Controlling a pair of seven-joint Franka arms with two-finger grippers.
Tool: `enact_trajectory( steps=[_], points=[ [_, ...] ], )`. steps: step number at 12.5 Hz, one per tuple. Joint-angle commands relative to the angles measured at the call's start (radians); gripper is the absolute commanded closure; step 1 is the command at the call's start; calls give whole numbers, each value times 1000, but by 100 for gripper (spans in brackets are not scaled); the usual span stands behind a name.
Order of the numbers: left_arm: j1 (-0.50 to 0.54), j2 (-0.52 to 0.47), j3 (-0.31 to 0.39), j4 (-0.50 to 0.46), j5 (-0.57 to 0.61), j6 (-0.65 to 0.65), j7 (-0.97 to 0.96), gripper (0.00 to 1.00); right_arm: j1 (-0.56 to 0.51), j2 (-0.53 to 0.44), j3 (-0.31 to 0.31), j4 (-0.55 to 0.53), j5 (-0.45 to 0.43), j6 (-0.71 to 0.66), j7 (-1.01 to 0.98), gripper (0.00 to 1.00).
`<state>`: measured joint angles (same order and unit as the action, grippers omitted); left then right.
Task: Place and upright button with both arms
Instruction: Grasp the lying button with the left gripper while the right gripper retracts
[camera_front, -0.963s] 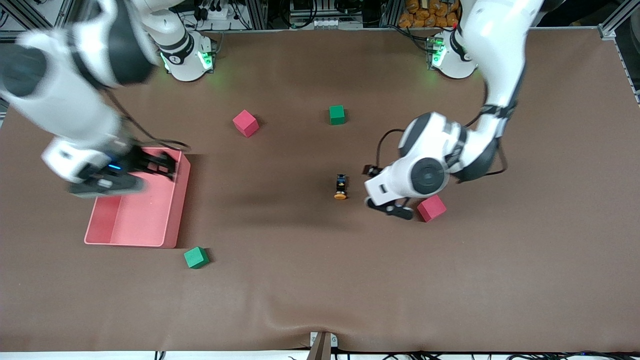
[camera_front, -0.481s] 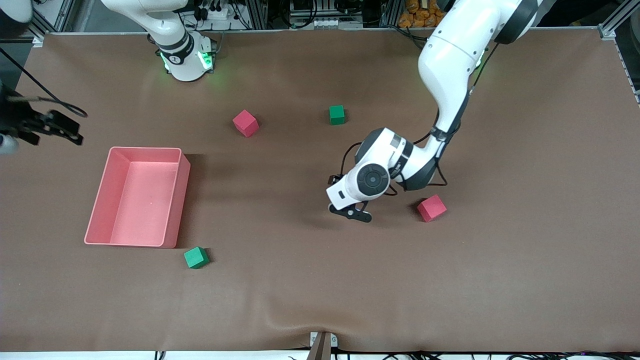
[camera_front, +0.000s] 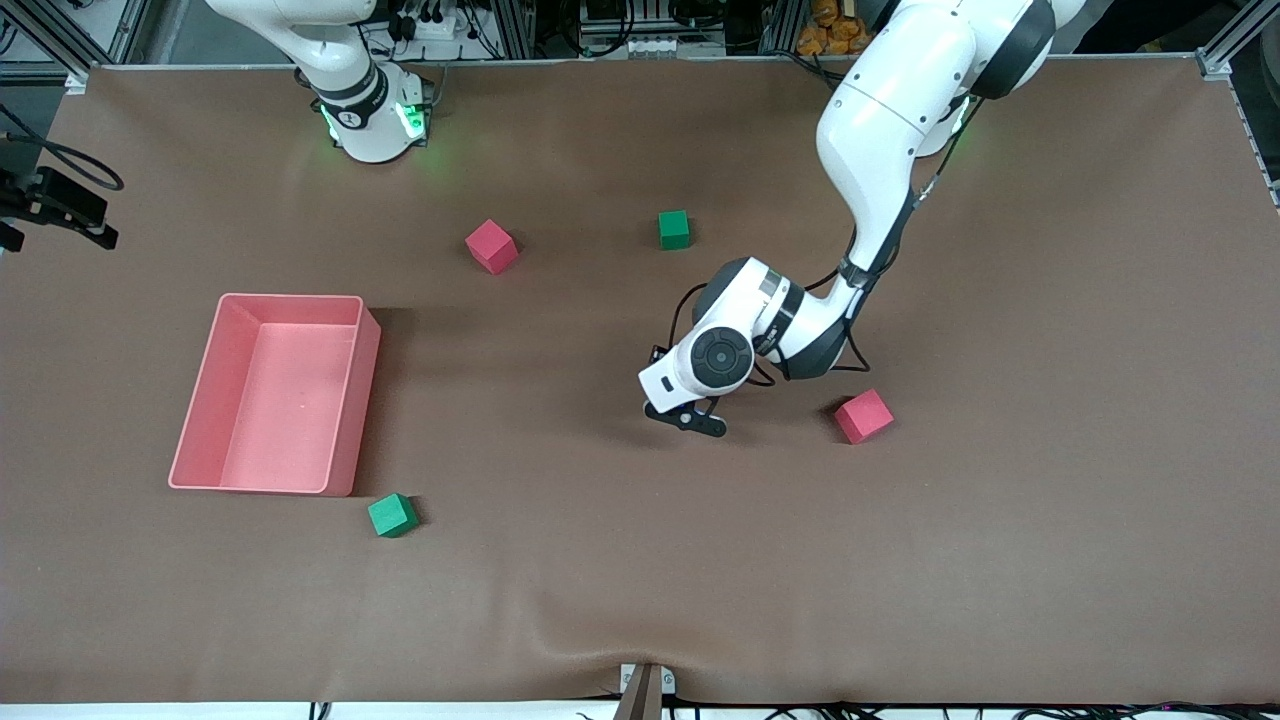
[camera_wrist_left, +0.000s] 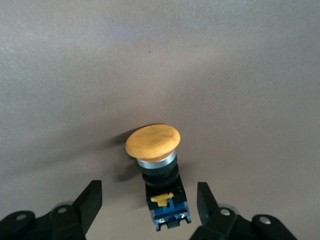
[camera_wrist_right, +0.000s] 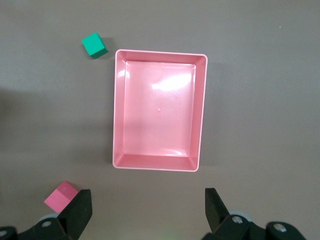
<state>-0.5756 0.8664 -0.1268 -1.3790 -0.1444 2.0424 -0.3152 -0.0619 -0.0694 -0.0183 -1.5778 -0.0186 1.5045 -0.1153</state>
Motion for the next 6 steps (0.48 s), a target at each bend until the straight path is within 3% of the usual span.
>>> enact_trajectory(
  steps=[1, 2, 5, 6],
  points=[
    [-7, 17, 9, 29, -11, 2, -40, 29, -27, 6, 29, 61, 8, -30, -14, 0],
    [-9, 17, 9, 29, -12, 2, -63, 41, -7, 8, 31, 87, 5, -33, -12, 0],
    [-7, 10, 10, 29, -12, 1, -138, 99, 34, 14, 35, 90, 2, -90, 37, 0],
    [-6, 6, 9, 29, -15, -2, -169, 100, 49, 17, 38, 88, 2, -99, 101, 0]
  ],
)
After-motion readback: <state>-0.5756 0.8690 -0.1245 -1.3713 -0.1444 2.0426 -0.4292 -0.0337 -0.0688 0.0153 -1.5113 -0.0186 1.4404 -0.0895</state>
